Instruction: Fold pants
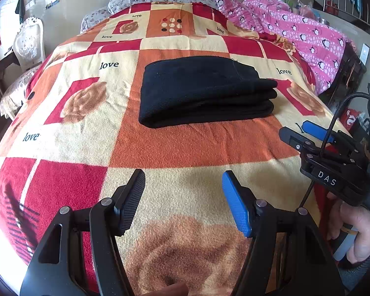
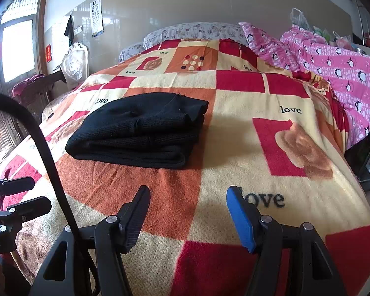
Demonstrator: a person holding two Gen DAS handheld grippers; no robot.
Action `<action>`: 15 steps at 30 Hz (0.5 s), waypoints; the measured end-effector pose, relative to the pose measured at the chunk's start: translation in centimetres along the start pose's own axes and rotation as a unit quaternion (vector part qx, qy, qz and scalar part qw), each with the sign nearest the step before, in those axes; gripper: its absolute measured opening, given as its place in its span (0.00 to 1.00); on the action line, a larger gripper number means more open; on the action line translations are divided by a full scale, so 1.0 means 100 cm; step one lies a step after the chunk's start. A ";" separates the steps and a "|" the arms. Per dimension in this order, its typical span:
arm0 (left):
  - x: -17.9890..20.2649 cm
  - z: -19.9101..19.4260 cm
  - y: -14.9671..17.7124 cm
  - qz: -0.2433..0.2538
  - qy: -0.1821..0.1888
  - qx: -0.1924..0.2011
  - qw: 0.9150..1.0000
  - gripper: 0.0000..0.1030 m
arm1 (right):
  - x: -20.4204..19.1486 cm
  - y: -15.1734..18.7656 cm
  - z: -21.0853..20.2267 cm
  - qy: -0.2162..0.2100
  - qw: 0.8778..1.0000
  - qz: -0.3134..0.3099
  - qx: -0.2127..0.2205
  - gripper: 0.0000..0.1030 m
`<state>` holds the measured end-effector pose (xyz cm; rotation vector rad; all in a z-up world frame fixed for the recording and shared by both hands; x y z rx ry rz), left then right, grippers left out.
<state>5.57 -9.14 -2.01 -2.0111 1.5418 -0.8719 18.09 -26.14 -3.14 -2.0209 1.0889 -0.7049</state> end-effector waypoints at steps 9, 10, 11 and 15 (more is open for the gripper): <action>0.004 -0.005 0.001 0.013 -0.001 0.025 1.000 0.63 | 0.000 0.000 0.000 0.000 1.000 0.000 -0.002 0.60; 0.004 -0.005 0.001 0.014 -0.002 0.027 1.000 0.63 | 0.000 0.000 0.000 0.000 1.000 -0.001 -0.001 0.60; 0.004 -0.005 0.001 0.015 -0.002 0.026 1.000 0.63 | 0.000 0.000 0.000 0.000 1.000 -0.001 -0.001 0.60; 0.006 -0.003 0.001 0.018 0.007 0.015 1.000 0.63 | -0.001 0.000 0.000 0.001 1.000 -0.001 -0.001 0.60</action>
Point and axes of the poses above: each gripper's, at about its wrist camera, not at the fingertips, and z roughly the way its jaws point, x to its right, y to its underside, the point moved 4 cm from there along z, roughly the way its jaws point, and after that the axes turned 14 degrees about y, right-handed, at the moved point
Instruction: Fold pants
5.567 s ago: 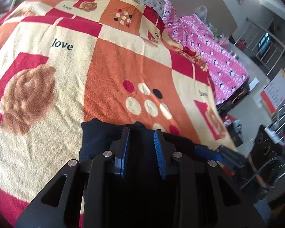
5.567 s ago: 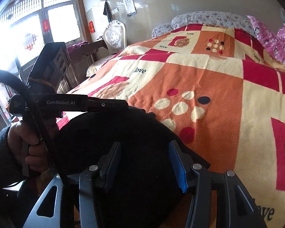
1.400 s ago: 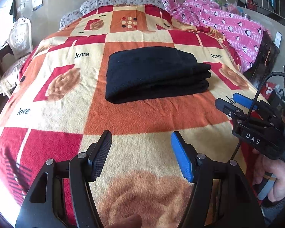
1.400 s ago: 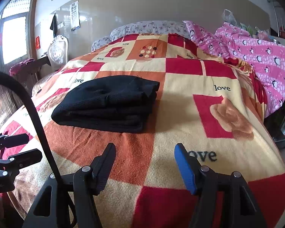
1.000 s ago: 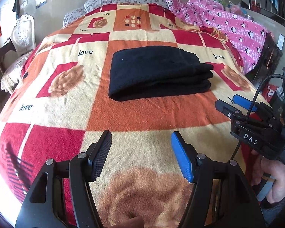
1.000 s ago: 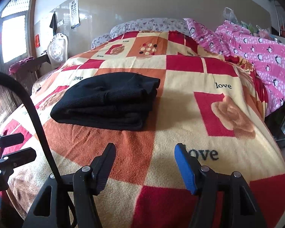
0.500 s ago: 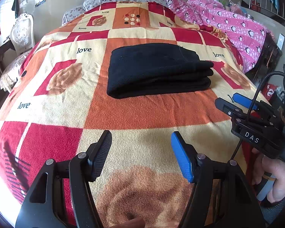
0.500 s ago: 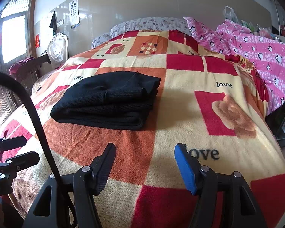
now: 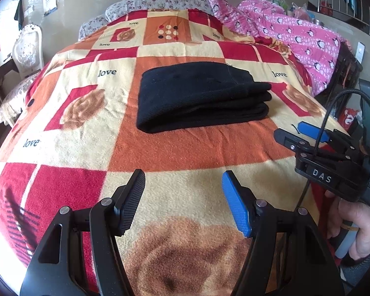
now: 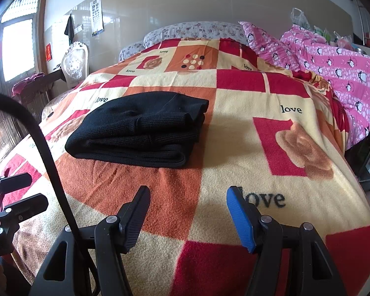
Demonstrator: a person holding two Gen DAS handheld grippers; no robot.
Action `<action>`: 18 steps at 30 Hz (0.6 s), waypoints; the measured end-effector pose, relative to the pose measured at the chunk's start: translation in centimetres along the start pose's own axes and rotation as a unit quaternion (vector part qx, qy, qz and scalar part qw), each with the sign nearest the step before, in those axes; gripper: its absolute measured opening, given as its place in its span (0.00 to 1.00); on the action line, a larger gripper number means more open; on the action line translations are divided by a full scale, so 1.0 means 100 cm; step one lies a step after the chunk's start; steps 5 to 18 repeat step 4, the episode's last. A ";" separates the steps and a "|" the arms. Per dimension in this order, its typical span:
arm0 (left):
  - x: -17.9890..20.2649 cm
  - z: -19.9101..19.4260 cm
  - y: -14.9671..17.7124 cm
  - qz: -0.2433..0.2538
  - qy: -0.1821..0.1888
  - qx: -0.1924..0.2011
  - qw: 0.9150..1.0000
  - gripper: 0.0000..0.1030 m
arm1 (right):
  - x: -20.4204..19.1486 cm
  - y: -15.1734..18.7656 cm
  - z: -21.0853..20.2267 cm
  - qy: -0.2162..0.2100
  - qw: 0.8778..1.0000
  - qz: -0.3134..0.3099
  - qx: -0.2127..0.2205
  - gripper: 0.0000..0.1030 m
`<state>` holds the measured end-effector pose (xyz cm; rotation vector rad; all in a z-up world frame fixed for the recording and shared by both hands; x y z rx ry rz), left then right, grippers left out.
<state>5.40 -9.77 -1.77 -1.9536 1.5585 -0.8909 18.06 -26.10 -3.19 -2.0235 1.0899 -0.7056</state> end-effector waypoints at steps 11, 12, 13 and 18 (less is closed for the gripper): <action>0.005 0.002 0.002 0.004 0.000 -0.011 1.000 0.63 | 0.000 0.000 0.000 0.000 1.000 0.000 0.000 0.60; 0.005 0.002 0.002 0.004 0.000 -0.011 1.000 0.63 | 0.000 0.000 0.000 0.000 1.000 0.000 0.000 0.60; 0.005 0.002 0.002 0.004 0.000 -0.011 1.000 0.63 | 0.000 0.000 0.000 0.000 1.000 0.000 0.000 0.60; 0.005 0.002 0.002 0.004 0.000 -0.011 1.000 0.63 | 0.000 0.000 0.000 0.000 1.000 0.000 0.000 0.60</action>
Point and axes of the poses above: each gripper's, at about its wrist camera, not at the fingertips, and z roughly the way its jaws point, x to its right, y to its underside, the point moved 4 cm from there along z, roughly the way its jaws point, and after that the axes turned 14 degrees about y, right-handed, at the moved point
